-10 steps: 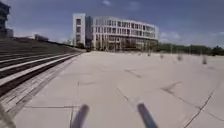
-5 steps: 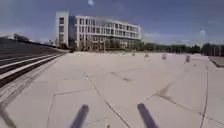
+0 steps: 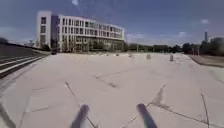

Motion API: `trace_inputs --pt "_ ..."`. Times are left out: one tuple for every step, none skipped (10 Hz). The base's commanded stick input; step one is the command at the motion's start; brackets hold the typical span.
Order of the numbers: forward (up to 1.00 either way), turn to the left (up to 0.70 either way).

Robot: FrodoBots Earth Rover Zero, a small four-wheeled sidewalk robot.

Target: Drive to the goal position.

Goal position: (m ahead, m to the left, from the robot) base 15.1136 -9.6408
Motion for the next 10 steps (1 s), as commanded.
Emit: trace_inputs --pt "0.7 -0.35" --pt "0.7 -0.35" --pt "0.7 -0.35" --pt "0.7 -0.35" --pt "0.7 -0.35" --pt "0.7 -0.35" --pt "0.7 -0.35" --pt "0.7 -0.35" --pt "0.7 -0.35" --pt "0.7 -0.35"
